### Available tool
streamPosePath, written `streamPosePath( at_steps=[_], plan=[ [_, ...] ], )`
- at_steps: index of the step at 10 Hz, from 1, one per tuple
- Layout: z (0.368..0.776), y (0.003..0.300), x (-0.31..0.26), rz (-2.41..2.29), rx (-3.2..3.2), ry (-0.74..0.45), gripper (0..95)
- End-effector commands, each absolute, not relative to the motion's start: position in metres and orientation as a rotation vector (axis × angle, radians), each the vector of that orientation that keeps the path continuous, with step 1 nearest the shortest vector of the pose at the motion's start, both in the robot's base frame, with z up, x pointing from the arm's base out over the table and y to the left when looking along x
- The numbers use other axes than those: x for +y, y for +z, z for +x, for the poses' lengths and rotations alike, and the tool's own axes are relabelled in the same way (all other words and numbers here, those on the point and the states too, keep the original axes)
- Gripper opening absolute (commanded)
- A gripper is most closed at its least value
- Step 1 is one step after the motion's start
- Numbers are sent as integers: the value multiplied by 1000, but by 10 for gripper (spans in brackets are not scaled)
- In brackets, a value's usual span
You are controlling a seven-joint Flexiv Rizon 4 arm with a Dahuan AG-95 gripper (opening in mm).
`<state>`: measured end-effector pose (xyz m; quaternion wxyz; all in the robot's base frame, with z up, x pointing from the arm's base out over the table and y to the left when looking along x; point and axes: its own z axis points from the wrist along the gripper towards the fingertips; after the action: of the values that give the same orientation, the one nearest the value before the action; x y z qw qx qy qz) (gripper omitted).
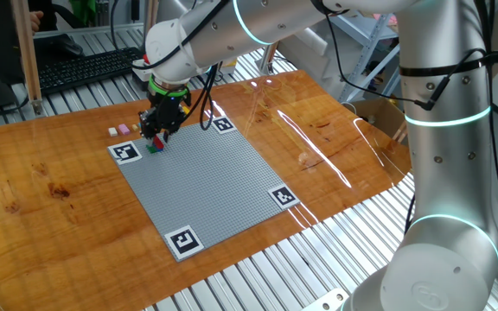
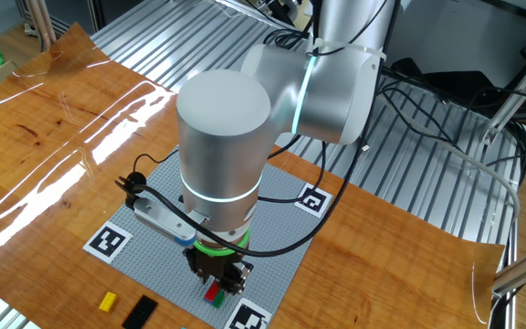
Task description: Stack small Lego blocks one on top of the other
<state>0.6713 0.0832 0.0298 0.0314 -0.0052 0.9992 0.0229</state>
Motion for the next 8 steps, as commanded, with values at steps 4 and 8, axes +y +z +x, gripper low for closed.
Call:
streamPosePath(
  at_steps=[4,8],
  plan=[
    [672,46,81,-29,3097,76,0],
    [672,54,81,-34,3099,61,0]
  ],
)
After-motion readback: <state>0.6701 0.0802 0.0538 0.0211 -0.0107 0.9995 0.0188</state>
